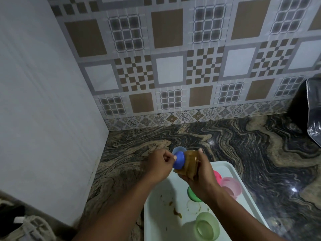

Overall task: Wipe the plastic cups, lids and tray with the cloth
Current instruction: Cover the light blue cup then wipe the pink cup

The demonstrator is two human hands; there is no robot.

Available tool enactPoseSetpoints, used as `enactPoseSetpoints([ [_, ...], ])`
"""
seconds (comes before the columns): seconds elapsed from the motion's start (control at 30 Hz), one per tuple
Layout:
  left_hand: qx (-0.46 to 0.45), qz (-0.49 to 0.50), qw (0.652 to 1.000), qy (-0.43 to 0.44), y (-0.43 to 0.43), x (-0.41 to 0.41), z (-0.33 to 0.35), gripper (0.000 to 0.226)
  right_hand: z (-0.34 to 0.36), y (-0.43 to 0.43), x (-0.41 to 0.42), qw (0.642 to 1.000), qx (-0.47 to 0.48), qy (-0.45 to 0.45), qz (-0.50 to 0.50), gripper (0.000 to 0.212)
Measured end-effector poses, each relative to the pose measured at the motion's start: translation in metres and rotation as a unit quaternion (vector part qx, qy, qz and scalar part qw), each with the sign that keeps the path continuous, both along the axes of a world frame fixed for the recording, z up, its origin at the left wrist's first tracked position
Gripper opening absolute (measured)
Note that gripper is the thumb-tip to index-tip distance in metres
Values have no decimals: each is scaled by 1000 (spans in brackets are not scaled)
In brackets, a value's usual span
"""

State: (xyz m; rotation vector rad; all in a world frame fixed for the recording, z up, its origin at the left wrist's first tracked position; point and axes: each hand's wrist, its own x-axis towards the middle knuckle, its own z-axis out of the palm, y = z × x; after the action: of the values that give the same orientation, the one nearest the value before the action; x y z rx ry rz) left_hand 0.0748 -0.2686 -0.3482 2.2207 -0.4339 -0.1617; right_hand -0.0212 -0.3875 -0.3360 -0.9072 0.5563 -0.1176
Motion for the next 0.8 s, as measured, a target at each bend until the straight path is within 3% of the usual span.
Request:
enactPoseSetpoints([
  [0.17,-33,-57,998,18,-5,-2,6,2,-3,3,3,984,-172,31,-39,34],
  [0.37,-50,-209,977,-8,7,6,4,28,1,-21,2,983,-169,71,-18,36],
  [0.53,6,-242,955,-169,5,4,15,21,2,-24,4,981,-172,90,-10,36],
  [0.67,145,-315,891,-293,3,-1,19,14,-1,-23,3,975,-190,110,-20,37],
  [0.73,161,-342,851,-366,2,-2,15,16,-1,-22,5,976,-181,119,-27,38],
  [0.8,155,-352,838,-386,-1,-5,14,12,2,-22,6,976,-175,123,-32,34],
])
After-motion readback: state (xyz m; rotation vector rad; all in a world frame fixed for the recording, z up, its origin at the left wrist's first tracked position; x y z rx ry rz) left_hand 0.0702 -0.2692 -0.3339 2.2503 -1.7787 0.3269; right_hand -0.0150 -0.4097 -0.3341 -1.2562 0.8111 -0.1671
